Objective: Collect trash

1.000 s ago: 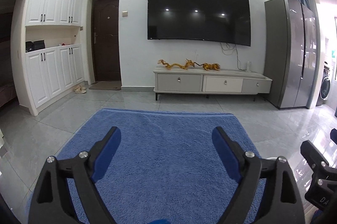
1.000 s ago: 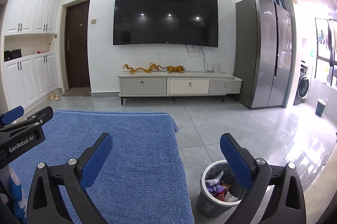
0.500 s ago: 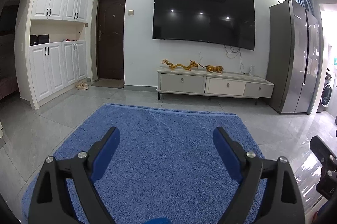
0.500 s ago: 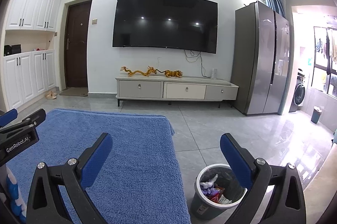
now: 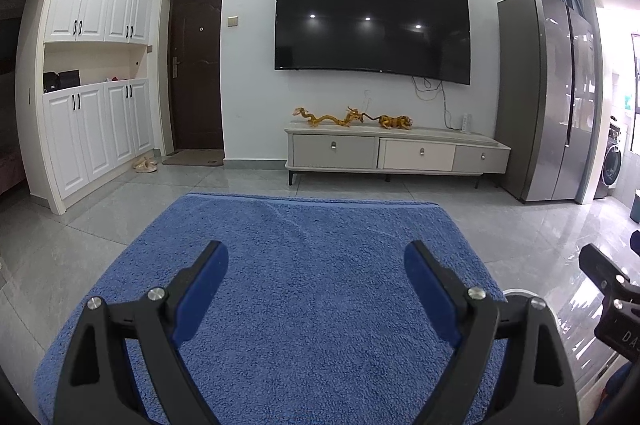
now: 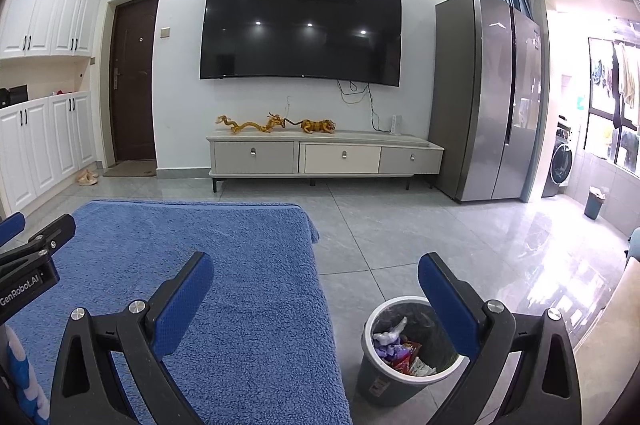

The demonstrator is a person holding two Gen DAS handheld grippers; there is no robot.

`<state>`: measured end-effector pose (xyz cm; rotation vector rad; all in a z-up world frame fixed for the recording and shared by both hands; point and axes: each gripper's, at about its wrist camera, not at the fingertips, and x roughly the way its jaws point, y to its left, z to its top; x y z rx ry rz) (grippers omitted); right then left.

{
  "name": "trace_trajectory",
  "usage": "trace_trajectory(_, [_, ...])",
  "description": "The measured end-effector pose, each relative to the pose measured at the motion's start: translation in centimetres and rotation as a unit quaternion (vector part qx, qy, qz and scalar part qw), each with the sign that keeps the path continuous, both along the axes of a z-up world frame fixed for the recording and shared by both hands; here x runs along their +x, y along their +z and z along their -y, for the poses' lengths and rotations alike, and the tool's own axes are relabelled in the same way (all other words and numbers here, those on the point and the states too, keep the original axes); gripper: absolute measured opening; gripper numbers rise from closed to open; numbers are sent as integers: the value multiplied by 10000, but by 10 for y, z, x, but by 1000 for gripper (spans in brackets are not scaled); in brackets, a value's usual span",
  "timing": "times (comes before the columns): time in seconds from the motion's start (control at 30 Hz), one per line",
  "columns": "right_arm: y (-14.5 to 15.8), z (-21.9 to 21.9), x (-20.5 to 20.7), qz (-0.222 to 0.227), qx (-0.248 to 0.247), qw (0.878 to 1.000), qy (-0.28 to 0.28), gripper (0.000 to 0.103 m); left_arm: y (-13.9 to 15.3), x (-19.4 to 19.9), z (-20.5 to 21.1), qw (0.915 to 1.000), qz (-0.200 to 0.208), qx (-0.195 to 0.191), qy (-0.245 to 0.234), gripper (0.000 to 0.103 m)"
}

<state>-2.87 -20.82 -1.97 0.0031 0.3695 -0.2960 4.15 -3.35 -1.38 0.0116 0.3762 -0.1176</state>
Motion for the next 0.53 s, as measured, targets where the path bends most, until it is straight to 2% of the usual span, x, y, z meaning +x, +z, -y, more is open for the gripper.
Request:
trace_trajectory(0.33, [-3,8,-3,-31,76,9999,-110,103,-5,-3,16,9995,-78,175,-253,90])
trace_trajectory(0.53, [-1,14,-5,-8,116,9998,-191,103,-5,-5,20,9991,-153,144,-356,90])
